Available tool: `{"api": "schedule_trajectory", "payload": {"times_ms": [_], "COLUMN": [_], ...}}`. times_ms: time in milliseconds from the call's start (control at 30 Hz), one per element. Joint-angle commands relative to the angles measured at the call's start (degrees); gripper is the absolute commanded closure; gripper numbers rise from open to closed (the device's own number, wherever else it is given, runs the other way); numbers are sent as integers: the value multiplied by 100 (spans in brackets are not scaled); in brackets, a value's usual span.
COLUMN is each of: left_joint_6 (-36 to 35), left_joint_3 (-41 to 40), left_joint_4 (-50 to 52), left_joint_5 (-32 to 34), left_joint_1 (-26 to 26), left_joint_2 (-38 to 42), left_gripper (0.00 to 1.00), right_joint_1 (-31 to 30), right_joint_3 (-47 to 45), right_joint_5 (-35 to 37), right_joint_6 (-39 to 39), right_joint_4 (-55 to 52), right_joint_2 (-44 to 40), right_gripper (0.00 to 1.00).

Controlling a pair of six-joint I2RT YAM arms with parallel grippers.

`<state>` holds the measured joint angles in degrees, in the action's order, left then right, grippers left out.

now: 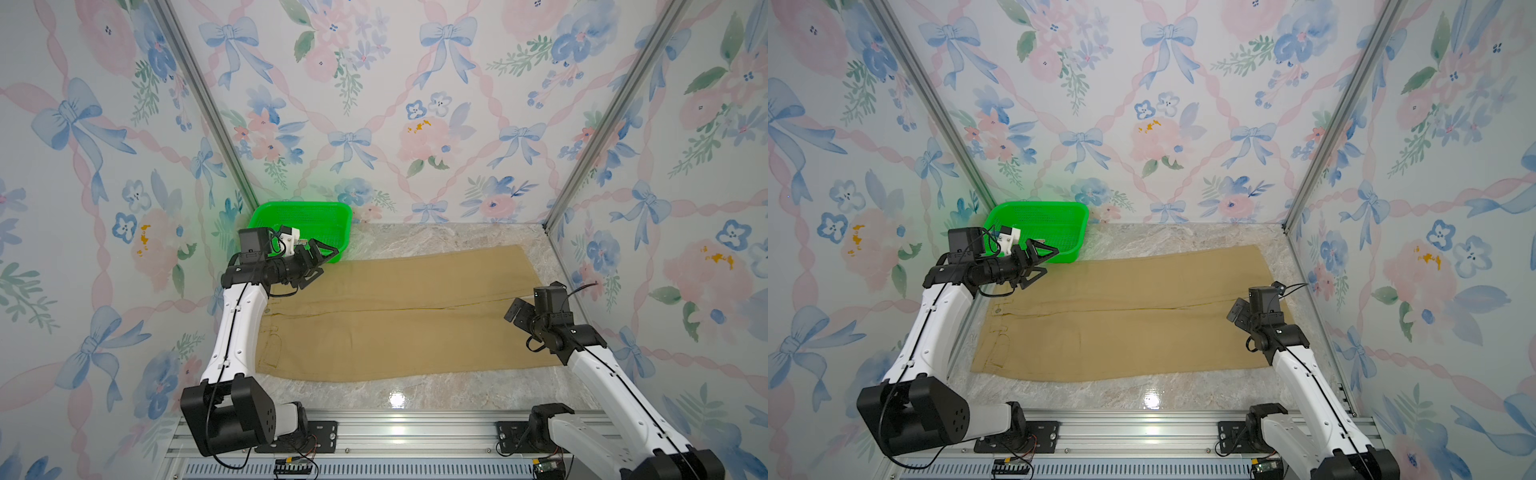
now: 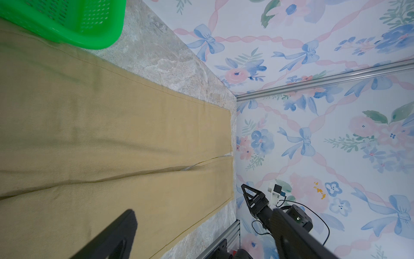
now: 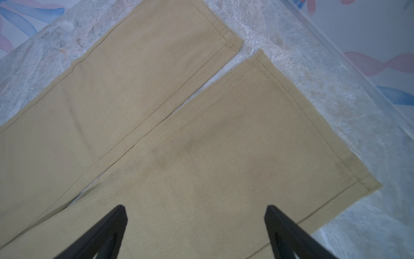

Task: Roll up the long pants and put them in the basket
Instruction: Fold the long pant at the center of the board.

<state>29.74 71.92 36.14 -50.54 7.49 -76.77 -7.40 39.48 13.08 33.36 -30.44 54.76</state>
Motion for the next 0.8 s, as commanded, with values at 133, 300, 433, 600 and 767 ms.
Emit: {"api": "schedule_trajectory", "payload": {"times_ms": [133,300,433,600,767], "left_joint_6": [-944,-970,-1060,-328,-197], "left_joint_3": [676,939,874,838,570], "left_joint_4": [1126,1313,957,571,96], "left_joint_5": [-43,852,853,802,763], "left_joint_1": [-752,-1492,-1834,-1916,-1954], "left_joint_2": [-735,-866,-787,-798,-537], "left_gripper": [100,10,70,76,100], "right_joint_1": [-152,-215,-322,-429,-511], "right_joint_3": [82,104,163,91,155], "right_joint_5": [-291,-580,-698,-1168,-1639], "right_joint_6": [-185,-182,-261,-276,-163], "right_joint_4": [283,380,436,809,1065], "right_joint_2": [45,146,209,66,199], "right_gripper": [0,0,0,0,25]}}
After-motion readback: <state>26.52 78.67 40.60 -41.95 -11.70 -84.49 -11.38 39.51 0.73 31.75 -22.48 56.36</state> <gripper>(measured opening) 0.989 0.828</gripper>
